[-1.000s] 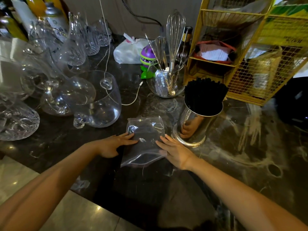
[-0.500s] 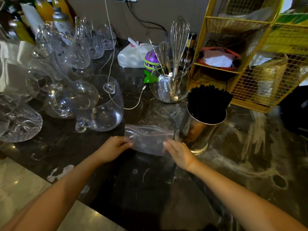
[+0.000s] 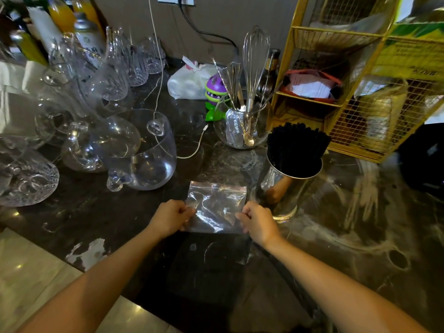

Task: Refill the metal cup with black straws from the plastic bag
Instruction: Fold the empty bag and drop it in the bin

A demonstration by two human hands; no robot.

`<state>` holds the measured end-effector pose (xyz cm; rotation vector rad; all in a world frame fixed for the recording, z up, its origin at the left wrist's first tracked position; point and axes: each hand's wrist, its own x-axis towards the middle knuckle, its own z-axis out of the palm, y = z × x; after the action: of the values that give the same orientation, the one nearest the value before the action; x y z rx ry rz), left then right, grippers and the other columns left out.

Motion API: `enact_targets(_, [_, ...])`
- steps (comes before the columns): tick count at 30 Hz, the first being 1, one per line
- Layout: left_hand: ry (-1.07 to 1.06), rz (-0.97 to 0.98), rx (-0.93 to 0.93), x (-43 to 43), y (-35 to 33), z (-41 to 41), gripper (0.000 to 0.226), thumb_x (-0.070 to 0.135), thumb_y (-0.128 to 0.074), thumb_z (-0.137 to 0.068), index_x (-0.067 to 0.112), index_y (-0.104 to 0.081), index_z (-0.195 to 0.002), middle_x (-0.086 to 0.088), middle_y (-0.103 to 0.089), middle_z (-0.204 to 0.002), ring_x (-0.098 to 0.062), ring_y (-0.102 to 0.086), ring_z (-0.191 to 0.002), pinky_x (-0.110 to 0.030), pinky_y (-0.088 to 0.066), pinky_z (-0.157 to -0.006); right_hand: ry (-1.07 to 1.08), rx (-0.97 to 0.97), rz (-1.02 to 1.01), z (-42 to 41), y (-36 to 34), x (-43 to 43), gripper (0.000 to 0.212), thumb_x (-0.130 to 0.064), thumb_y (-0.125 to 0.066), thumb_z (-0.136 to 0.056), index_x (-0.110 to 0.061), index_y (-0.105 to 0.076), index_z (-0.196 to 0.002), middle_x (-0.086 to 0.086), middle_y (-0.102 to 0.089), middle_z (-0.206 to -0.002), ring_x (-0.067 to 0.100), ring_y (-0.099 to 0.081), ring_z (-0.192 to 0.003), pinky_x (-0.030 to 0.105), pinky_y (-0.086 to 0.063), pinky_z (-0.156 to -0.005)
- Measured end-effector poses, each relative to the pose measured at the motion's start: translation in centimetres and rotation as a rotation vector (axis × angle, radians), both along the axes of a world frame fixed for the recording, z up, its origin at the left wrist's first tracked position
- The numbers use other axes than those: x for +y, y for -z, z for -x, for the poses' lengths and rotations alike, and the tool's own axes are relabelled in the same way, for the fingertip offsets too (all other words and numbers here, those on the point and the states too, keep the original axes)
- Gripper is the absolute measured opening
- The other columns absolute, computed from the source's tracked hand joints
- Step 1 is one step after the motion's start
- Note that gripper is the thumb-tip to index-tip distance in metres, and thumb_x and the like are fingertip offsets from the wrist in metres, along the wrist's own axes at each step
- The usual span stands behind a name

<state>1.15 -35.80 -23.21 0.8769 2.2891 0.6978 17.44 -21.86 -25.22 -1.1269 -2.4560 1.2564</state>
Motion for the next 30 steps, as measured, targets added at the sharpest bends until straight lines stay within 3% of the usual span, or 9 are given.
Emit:
enact_targets(3, [-0.059,-0.047,0.069,-0.1,0.4,-0.5,0.030,0.020,-0.054,-0.086,0.019,-0.047,-0.057,0.005,-0.056,-0.053,-0.001,-0.056,-0.044,-0.009,-0.042,-0.042,-0.013,0.041,0.015,0.2,-0.3,-0.2,0.019,-0.021,-0.054,-0.088,-0.015,-0.045,-0.072,0.009,-0.056,-0.065,0.023,-0.055,-0.061,0.045,-0.050,-0.065])
enact_targets(7, [-0.111,-0.095,0.090,-0.6,0.8,-1.0,0.028,0.015,-0.059,-0.083,0.019,-0.044,-0.059,0.001,-0.056,-0.059,-0.010,-0.058,-0.055,-0.017,-0.042,-0.050,-0.106,-0.021,-0.198,0.5,-0.3,-0.3,0.018,-0.024,-0.053,-0.089,-0.007,-0.048,-0.092,0.018,-0.068,-0.080,0.030,-0.067,-0.076,0.037,-0.050,-0.059])
enact_targets(11, [-0.010,-0.095,0.345,-1.0,1.2,-1.4,0.023,0.013,-0.061,-0.079,0.020,-0.042,-0.068,0.003,-0.048,-0.075,-0.010,-0.047,-0.060,-0.020,-0.037,-0.051,-0.094,-0.046,-0.265,0.8,-0.6,-0.8,0.026,-0.024,-0.054,-0.088,-0.009,-0.042,-0.105,0.018,-0.069,-0.095,0.032,-0.066,-0.089,0.034,-0.050,-0.063])
enact_targets(13, [0.134,-0.133,0.483,-1.1,1.1,-1.7,0.009,0.010,-0.059,-0.080,0.015,-0.052,-0.080,-0.001,-0.052,-0.085,-0.013,-0.051,-0.065,-0.021,-0.042,-0.053,-0.089,-0.048,-0.336,0.8,-0.6,-0.9,0.026,-0.024,-0.055,-0.087,-0.010,-0.040,-0.104,0.015,-0.068,-0.094,0.030,-0.067,-0.087,0.033,-0.048,-0.062])
enact_targets(16, [0.410,-0.190,0.651,-1.0,1.1,-1.9,0.015,0.000,-0.067,-0.069,0.010,-0.063,-0.080,-0.010,-0.065,-0.084,-0.023,-0.063,-0.070,-0.032,-0.053,-0.057,-0.216,-0.074,-0.460,0.7,-0.4,-1.0,0.015,-0.016,-0.051,-0.088,-0.007,-0.046,-0.099,0.014,-0.063,-0.097,0.029,-0.063,-0.087,0.034,-0.046,-0.065])
enact_targets(18, [0.510,-0.160,0.702,-0.9,0.8,-1.9,0.017,0.002,-0.068,-0.067,0.011,-0.065,-0.081,-0.011,-0.068,-0.087,-0.025,-0.065,-0.075,-0.034,-0.054,-0.060,-0.372,-0.079,-0.586,0.6,-0.5,-1.3,0.010,-0.004,-0.060,-0.079,-0.005,-0.056,-0.088,0.013,-0.063,-0.090,0.027,-0.063,-0.079,0.033,-0.052,-0.064])
enact_targets(20, [0.566,-0.111,0.729,-0.9,0.7,-1.8,0.017,0.014,-0.067,-0.068,0.015,-0.065,-0.085,-0.008,-0.069,-0.091,-0.022,-0.066,-0.079,-0.032,-0.053,-0.062,-0.453,-0.044,-0.687,0.3,-0.5,-1.6,0.013,-0.004,-0.072,-0.063,-0.008,-0.062,-0.070,0.007,-0.065,-0.073,0.021,-0.063,-0.066,0.026,-0.054,-0.057])
enact_targets(24, [0.701,0.038,0.858,-1.2,0.3,-2.2,0.035,0.046,-0.066,-0.058,0.027,-0.065,-0.087,0.004,-0.071,-0.089,-0.010,-0.067,-0.078,-0.023,-0.054,-0.059,-0.579,-0.036,-0.767,-0.5,-0.9,-1.8,0.018,-0.030,-0.067,-0.059,-0.015,-0.065,-0.069,-0.002,-0.066,-0.072,0.016,-0.062,-0.070,0.023,-0.052,-0.062])
enact_targets(30, [0.735,0.108,0.843,0.1,0.6,-1.9,0.035,0.018,-0.061,-0.075,0.014,-0.057,-0.109,-0.014,-0.062,-0.118,-0.031,-0.059,-0.108,-0.042,-0.052,-0.081,-0.666,-0.102,-0.867,-0.2,-0.9,-1.5,0.030,-0.028,-0.077,-0.048,-0.025,-0.067,-0.076,-0.010,-0.068,-0.071,0.006,-0.063,-0.067,0.015,-0.048,-0.060])
